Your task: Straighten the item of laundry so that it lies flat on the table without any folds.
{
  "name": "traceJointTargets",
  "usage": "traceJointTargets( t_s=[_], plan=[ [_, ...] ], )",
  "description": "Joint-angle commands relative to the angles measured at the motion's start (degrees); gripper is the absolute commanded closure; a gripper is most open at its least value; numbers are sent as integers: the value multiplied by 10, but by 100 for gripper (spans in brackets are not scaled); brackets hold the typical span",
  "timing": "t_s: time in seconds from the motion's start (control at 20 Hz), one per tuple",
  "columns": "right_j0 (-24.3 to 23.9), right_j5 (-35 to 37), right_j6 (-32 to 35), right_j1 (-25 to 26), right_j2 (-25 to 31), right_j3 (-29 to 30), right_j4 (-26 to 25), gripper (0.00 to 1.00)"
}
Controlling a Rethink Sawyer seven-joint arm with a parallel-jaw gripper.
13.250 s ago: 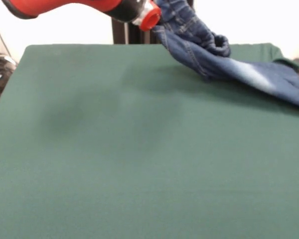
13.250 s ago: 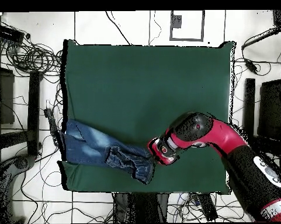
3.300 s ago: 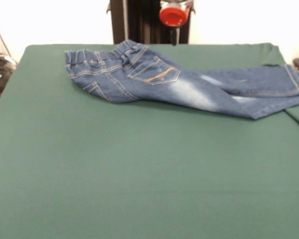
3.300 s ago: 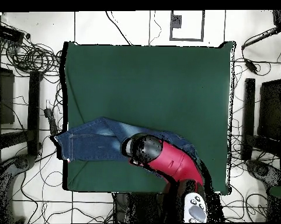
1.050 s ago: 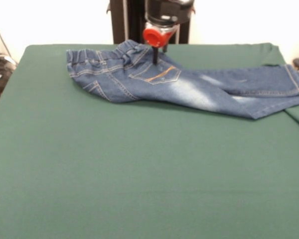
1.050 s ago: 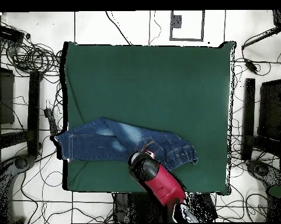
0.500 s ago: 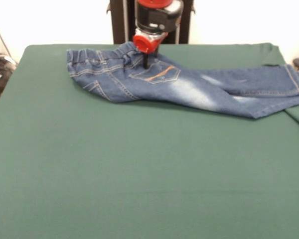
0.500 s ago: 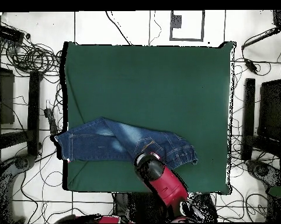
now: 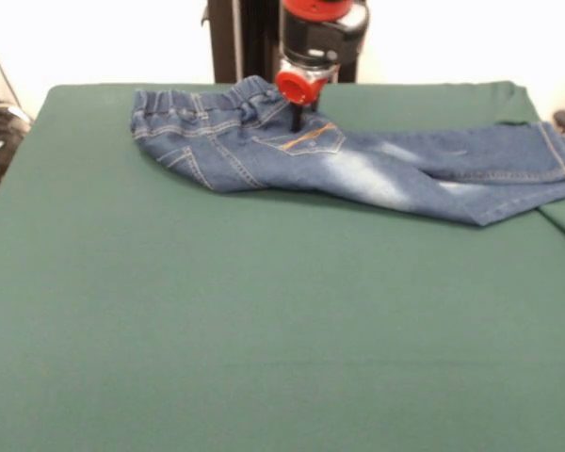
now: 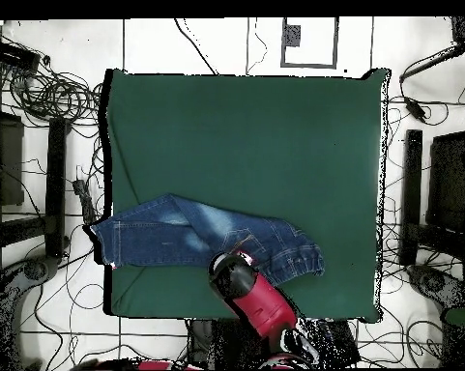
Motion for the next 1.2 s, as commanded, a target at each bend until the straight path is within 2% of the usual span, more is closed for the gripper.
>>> traceJointTargets(
  t_s=[0.05, 0.2, 0.35, 0.4, 0.6, 0.75, 0.95, 1.0, 1.1, 1.2],
  plan=[
    [36, 8, 146, -3, 76, 27, 58, 0],
    [37, 8, 133, 2, 70, 23, 58, 0],
    [-17, -9, 69, 5, 99, 32, 16, 0],
    [-16, -7, 61, 8, 92, 27, 9, 100],
    [-7, -24, 46, 14, 76, 18, -12, 100],
    [-20, -33, 42, 14, 83, 18, -25, 100],
    [-15, -20, 44, 15, 72, 9, -32, 100],
    [-5, -6, 48, 13, 60, 5, -28, 100],
    [49, 62, 63, 6, -5, -20, -18, 100],
    [76, 152, 73, -27, -47, -44, -34, 100]
  ],
)
